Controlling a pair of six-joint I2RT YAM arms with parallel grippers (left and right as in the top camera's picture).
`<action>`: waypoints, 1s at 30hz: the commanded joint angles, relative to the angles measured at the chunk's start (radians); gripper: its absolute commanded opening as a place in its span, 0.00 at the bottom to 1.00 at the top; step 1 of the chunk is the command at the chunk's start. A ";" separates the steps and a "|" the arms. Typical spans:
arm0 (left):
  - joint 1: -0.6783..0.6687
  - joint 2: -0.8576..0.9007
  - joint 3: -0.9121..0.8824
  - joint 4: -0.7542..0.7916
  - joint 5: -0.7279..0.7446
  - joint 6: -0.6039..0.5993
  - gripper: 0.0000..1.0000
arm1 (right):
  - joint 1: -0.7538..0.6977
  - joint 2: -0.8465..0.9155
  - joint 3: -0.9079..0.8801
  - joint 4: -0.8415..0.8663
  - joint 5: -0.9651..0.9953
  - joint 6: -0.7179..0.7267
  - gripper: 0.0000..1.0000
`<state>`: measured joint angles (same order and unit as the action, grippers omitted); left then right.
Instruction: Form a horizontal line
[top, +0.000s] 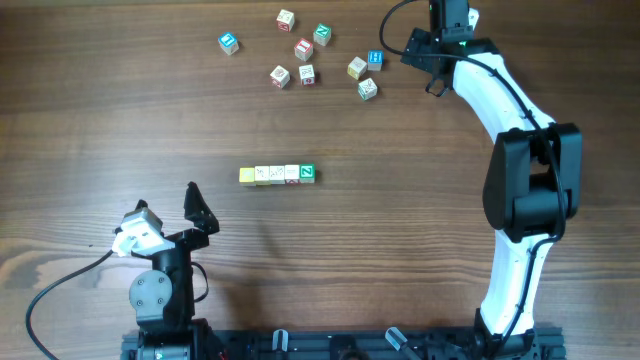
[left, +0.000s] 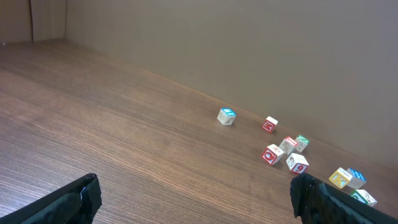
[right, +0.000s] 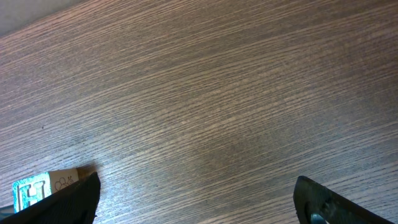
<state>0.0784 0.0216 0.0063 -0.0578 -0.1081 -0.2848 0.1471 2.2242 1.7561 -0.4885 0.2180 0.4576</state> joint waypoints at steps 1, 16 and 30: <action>-0.003 -0.002 0.000 -0.003 -0.017 0.024 1.00 | 0.004 0.010 0.003 0.002 0.010 -0.013 1.00; -0.003 -0.002 0.000 -0.003 -0.017 0.024 1.00 | 0.084 -0.055 0.003 0.002 0.010 -0.012 1.00; -0.003 -0.002 0.000 -0.003 -0.017 0.023 1.00 | 0.409 -0.564 0.003 0.002 0.010 -0.011 1.00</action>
<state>0.0784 0.0216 0.0063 -0.0574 -0.1081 -0.2817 0.5598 1.7836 1.7561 -0.4900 0.2184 0.4576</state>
